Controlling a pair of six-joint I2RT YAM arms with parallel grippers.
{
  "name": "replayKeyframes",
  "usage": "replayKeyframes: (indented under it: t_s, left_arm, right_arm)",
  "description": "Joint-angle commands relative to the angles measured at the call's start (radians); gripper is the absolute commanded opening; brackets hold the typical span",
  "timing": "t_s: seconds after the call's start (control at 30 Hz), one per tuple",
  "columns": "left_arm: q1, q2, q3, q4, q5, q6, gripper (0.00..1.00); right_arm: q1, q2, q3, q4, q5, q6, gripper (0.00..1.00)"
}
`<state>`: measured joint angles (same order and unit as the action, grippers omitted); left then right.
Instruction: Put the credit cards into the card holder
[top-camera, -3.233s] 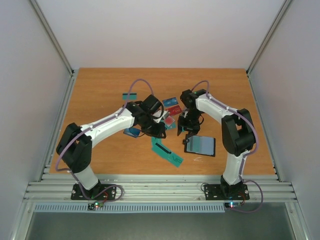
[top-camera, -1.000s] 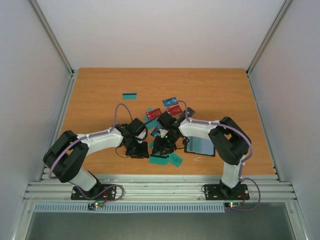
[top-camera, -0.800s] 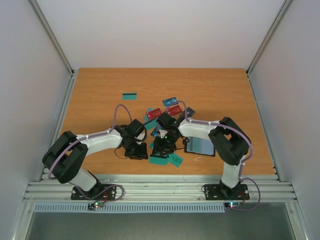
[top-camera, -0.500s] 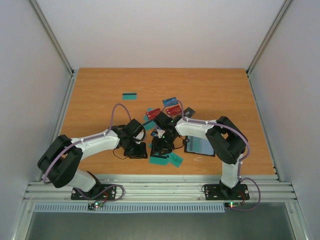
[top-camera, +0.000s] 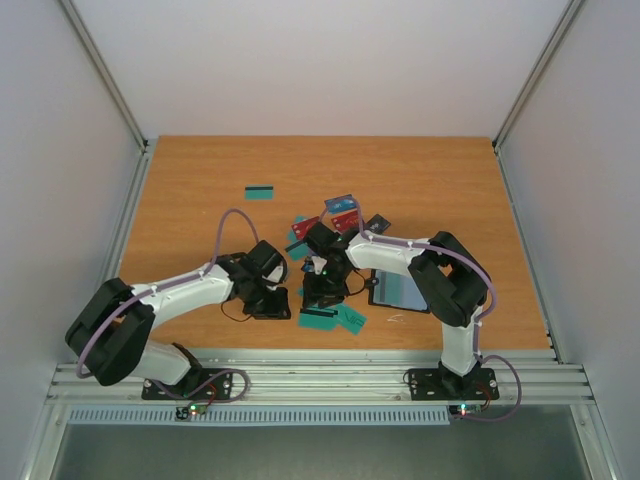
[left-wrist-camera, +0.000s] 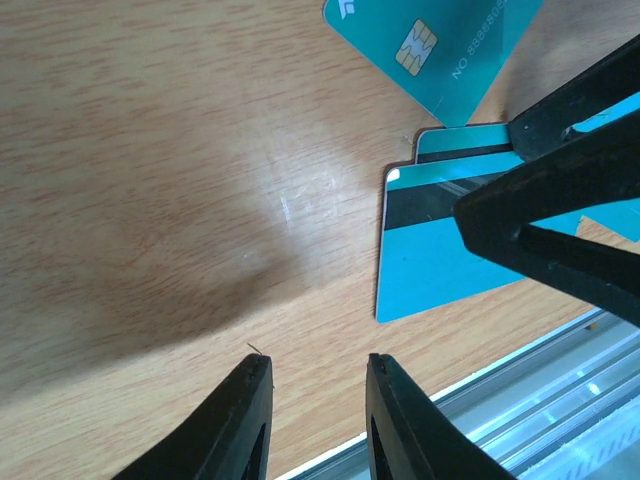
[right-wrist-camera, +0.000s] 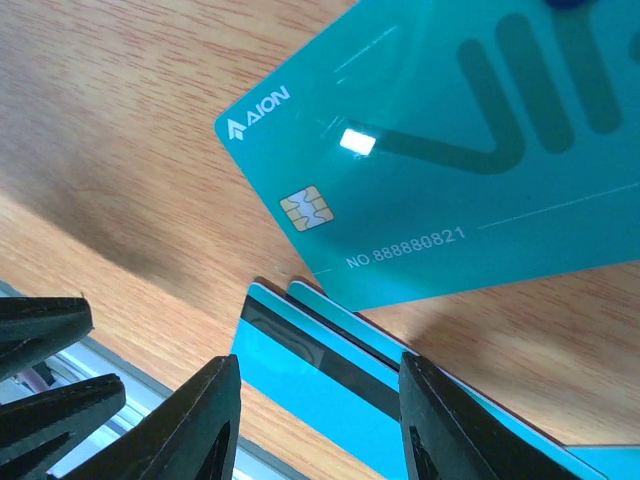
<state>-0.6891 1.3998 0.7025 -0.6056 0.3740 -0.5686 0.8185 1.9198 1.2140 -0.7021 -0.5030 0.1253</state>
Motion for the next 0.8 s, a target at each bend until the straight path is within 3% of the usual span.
replayKeyframes:
  t_s: [0.0,0.77]
  left_arm:
    - [0.002,-0.030,-0.017,-0.009,-0.010,0.016,0.28]
    - [0.002,-0.038,-0.027,0.006,0.006,0.011,0.28]
  right_arm:
    - [0.008,0.020,0.017,-0.036,0.036,-0.022,0.46]
    - [0.072,-0.047,-0.163,0.024,0.033,0.042,0.45]
